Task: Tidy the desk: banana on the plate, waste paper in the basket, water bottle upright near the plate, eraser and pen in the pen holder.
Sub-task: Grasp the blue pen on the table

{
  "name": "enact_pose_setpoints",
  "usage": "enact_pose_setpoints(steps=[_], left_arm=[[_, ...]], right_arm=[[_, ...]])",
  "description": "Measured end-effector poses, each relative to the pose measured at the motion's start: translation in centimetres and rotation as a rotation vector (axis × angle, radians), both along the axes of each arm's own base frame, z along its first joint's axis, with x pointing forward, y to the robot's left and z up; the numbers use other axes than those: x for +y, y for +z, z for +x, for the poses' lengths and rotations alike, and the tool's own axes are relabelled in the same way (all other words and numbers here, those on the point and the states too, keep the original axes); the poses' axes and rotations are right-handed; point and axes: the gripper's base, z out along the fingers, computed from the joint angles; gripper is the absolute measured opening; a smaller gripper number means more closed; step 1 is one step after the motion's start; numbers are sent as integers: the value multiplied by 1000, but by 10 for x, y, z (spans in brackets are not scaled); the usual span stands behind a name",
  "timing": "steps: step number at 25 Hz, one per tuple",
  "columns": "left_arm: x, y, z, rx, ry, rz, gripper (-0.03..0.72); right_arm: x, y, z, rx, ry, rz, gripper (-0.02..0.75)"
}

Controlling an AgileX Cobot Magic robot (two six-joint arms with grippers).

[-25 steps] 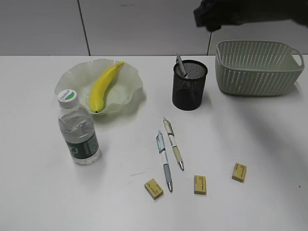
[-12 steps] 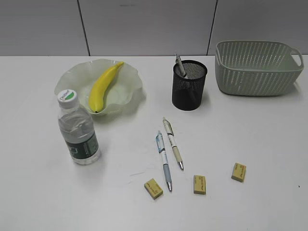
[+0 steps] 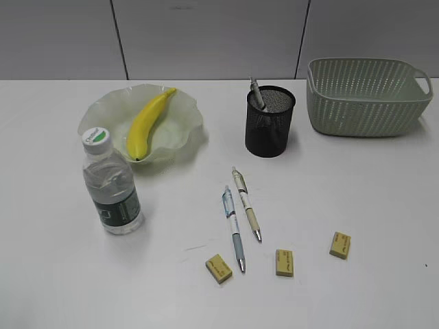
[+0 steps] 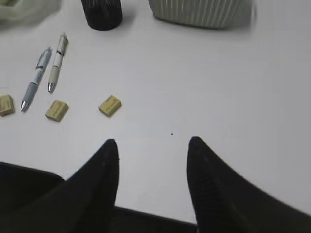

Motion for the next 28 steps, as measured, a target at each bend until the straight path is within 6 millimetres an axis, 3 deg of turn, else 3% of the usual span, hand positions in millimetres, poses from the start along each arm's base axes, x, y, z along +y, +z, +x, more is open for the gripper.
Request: enact_pose_setpoints(steps=[5,10,13,15,19,20,22,24,28], left_arm=[[-23,30,49,-45,-87,-56,247],[-63,58,121,10,-274,-88,247],[-100,65,160,70,-400,-68,247],[-141,63,177,110,-517,-37,247],[-227,33,190,228,-617,137,247],[-252,10,190,306,-619,215,249],[-281,-22,195,400,-564,380,272],[-304,-56,206,489,-478,454,326],[-320,-92,237,591,-301,357,401]], right_arm=[[-1,-1,-3,-24,4,13,372],[-1,-1,-3,-24,7,13,372],[-1,-1,-3,-25,7,14,372],[-1,-1,-3,-24,8,15,372],[-1,-1,-3,-27,9,14,358],[0,-1,-3,-27,9,14,353],[0,-1,-3,-28,9,14,338],[0,-1,-3,-28,9,14,323],[0,-1,-3,-28,9,14,296]])
